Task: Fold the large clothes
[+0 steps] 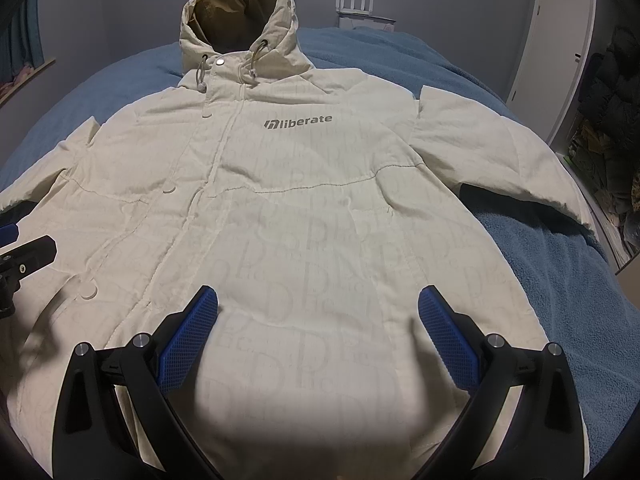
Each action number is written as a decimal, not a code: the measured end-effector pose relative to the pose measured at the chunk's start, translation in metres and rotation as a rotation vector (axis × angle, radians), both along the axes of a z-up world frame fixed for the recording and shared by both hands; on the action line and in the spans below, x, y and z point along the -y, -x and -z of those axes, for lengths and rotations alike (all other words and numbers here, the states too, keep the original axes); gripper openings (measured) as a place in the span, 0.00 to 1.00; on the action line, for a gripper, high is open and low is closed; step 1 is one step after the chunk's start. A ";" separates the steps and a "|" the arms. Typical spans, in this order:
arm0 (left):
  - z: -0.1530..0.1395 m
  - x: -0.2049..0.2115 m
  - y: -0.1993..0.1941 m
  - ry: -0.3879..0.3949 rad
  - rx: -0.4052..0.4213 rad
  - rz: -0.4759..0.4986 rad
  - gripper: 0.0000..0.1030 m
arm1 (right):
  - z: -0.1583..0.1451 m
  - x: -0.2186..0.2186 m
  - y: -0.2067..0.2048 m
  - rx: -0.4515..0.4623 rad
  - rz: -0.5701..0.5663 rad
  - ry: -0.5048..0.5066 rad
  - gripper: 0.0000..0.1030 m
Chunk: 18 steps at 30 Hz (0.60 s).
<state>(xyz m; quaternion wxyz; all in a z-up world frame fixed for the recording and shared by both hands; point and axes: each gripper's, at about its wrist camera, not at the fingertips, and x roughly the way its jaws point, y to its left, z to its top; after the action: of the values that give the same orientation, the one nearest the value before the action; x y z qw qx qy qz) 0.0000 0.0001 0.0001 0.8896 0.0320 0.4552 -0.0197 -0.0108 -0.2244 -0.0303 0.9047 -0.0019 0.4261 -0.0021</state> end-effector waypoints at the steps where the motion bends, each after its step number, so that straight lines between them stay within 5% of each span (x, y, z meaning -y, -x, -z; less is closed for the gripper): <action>1: 0.000 0.000 0.000 0.000 0.000 -0.001 0.94 | 0.000 0.000 0.000 0.000 0.000 0.000 0.94; 18: 0.000 0.000 0.000 0.001 -0.002 0.000 0.94 | 0.001 -0.001 0.000 -0.003 0.000 0.001 0.94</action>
<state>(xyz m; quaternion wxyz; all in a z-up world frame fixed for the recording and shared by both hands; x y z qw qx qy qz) 0.0001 0.0002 -0.0001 0.8892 0.0315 0.4561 -0.0198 -0.0103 -0.2237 -0.0314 0.9040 -0.0025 0.4276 -0.0024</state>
